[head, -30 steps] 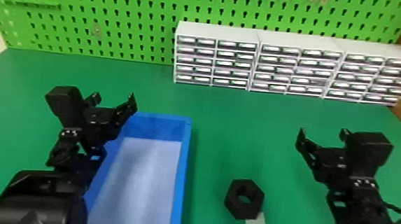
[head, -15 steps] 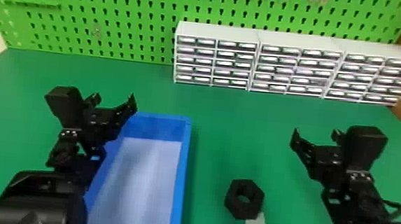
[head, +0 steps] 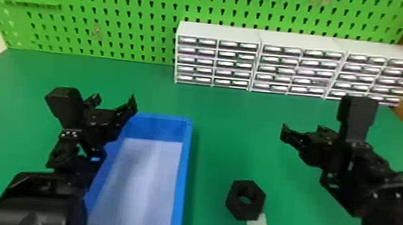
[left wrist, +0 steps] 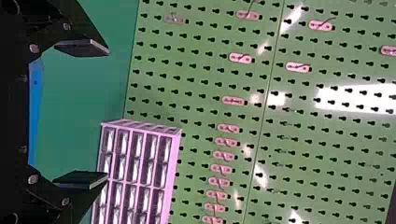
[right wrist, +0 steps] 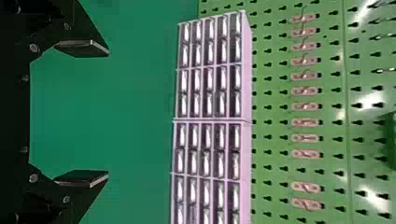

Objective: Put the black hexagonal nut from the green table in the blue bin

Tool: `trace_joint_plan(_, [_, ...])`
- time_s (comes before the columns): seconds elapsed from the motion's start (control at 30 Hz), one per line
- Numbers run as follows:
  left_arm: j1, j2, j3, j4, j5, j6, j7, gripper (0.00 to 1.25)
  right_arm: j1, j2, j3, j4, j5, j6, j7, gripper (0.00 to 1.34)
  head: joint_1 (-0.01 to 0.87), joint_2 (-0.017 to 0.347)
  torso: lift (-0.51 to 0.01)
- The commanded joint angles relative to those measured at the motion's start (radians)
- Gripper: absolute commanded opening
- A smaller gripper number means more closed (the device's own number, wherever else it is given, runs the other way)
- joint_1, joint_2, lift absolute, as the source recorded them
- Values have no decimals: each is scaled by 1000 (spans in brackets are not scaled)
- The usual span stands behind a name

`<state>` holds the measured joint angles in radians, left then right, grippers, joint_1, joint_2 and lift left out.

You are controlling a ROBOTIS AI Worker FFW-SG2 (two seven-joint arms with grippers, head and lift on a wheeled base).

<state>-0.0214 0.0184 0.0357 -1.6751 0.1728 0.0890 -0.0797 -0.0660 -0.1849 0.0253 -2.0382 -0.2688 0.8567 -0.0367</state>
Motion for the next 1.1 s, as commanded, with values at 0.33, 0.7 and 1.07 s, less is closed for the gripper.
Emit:
trace_joint_plan(0.33, [-5,0,-4,2,-12,9,0,927,-201,21,-42,-11,-135,538,0,986,686,51,-97])
trace_joint_plan(0.7, [-6,0,-7,3,-12,9,0,927,-299,22,-54,32,-181,715,0,988,686,51,-97])
trace_joint_plan(1.07, [-9,0,-8,3,-12,9,0,927,-321,13,-11,128,-208,715,-2,988,686,51,-97])
